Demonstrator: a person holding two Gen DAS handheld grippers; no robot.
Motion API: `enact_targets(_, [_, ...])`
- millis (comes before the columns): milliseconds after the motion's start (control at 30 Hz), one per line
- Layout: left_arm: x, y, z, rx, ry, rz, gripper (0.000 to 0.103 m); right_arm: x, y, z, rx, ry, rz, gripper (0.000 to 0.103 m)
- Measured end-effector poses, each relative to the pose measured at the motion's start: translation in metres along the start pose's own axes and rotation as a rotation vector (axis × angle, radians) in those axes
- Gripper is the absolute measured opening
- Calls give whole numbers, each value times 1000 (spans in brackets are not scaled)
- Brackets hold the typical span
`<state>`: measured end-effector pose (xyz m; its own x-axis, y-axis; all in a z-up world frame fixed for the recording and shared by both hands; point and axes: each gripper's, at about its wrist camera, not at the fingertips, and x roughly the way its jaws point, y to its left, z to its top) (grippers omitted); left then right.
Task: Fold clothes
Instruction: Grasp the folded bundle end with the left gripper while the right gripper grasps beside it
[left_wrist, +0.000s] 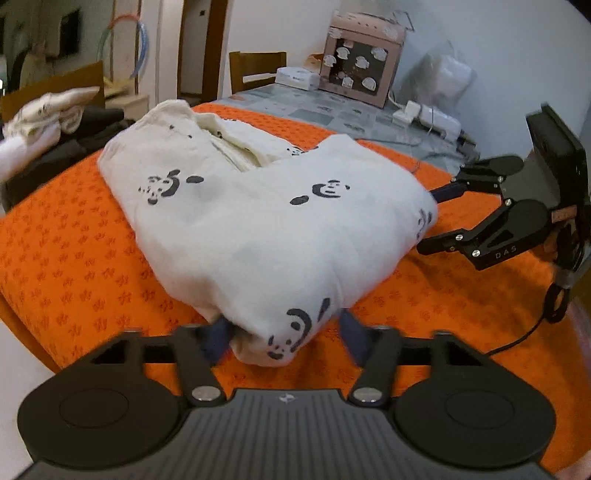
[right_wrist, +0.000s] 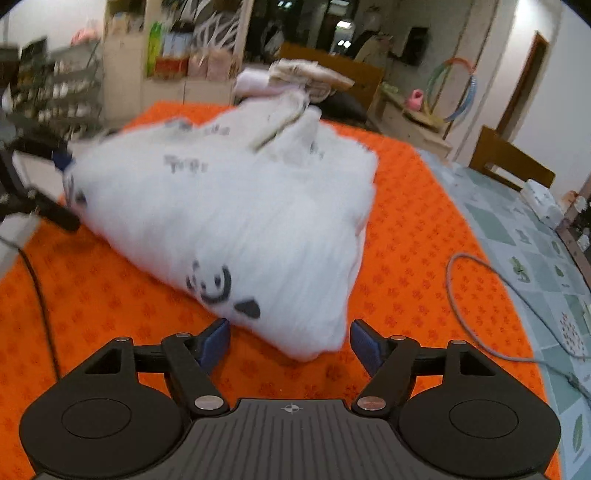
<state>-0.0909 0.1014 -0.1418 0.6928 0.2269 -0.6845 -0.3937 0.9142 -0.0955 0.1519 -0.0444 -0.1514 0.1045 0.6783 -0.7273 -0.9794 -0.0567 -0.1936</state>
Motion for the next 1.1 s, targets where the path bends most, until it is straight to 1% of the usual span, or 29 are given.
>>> enact_targets(33, [1,2,1,-3,-1,5,35,4,1,0,-5,3,1,66])
enact_targets(67, [-3,7,3,-32,-10,-7,30,8,2,0,-10,5,3,49])
enact_targets(100, [-7,11,5,-60,-19,-18,24,8,3,2,-3,0,9,39])
enact_targets(133, [-10,16,7,-88,-29,-30,20,8,5,4,5,-6,14,29])
enact_targets(167, [-16,18,10,-88,-40,-30,19,8,7,7,12,-11,20,25])
enact_targets(233, [-30,24,15,-87,-62,-36,18,-1,12,11,22,-38,22,22])
enact_targets(333, [-55,38,19,-91,-76,-60,17,-22,24,23,55,-72,35,20])
enact_targets(400, [-73,47,21,-87,-68,-82,17,-38,36,32,66,-87,50,19])
enact_targets(467, [-92,57,23,-78,-55,-109,17,-52,49,41,91,-82,71,19])
enact_targets(500, [-99,61,23,-70,-38,-124,17,-58,54,44,103,-76,82,19])
enact_targets(567, [-105,67,19,-71,13,-150,18,-62,64,47,150,-33,111,19])
enact_targets(667, [-102,77,12,-100,76,-169,18,-62,76,49,204,23,149,20])
enact_targets(767, [-94,89,14,-141,97,-194,18,-57,82,51,218,55,146,20])
enact_targets(900, [-89,110,41,-173,68,-254,18,-51,65,65,297,81,125,21])
enact_targets(1033, [-80,132,80,-167,37,-298,18,-49,41,91,369,68,85,21])
enact_targets(1100, [-70,148,99,-197,34,-315,18,-43,28,106,394,66,64,22])
